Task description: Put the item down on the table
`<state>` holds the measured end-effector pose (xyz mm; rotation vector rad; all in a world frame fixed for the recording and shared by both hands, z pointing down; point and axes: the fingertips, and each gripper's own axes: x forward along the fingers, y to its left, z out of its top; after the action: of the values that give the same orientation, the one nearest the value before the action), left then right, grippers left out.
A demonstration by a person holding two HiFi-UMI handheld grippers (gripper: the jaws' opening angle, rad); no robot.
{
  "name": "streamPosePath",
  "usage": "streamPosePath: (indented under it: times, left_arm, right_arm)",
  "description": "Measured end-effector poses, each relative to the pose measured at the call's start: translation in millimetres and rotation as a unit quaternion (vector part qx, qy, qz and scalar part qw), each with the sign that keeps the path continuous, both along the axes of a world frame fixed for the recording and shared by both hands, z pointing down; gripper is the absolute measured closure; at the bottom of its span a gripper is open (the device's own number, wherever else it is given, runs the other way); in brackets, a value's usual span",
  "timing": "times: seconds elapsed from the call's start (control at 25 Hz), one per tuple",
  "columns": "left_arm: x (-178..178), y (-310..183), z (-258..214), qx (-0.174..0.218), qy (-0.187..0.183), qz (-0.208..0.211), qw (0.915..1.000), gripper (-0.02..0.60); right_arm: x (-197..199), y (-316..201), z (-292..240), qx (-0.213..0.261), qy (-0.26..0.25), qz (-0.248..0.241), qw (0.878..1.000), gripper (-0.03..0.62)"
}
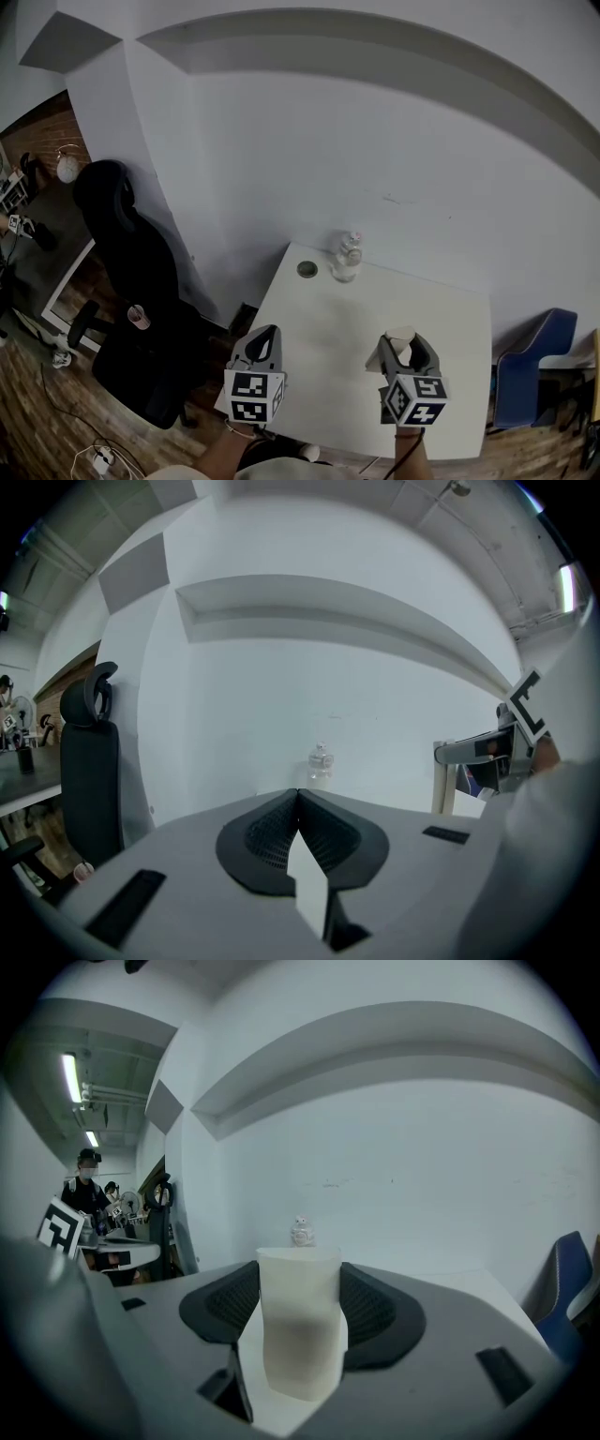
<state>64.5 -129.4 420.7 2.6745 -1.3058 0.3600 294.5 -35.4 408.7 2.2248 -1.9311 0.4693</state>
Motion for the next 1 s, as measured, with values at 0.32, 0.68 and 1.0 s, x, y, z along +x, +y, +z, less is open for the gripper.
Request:
streamPosePath:
  times: [0.32,0.68,1.0]
  left_arm:
    - [1.7,-6.8,16.7,-0.017,0.000,-0.006,0.9998,0.565]
    - [-11.7,-23.8,36.5,-0.028,-0.009,-0.025,0.9992,0.565]
    - [-17.7,-42.5,58.0,-0.041,-0.016,-0.042,0.9981,0.565]
  right_arm:
    - [-1.6,-23.8,9.9,-0.028,0.028,-0.033,0.999,0.304]
    - [-15.7,-68.2,27.6,-0.063,0.052,-0.102,0.991,0.304]
    - [-17.2,-102.8,43.1,-0.090,0.082,-0.157,0.980,0.304]
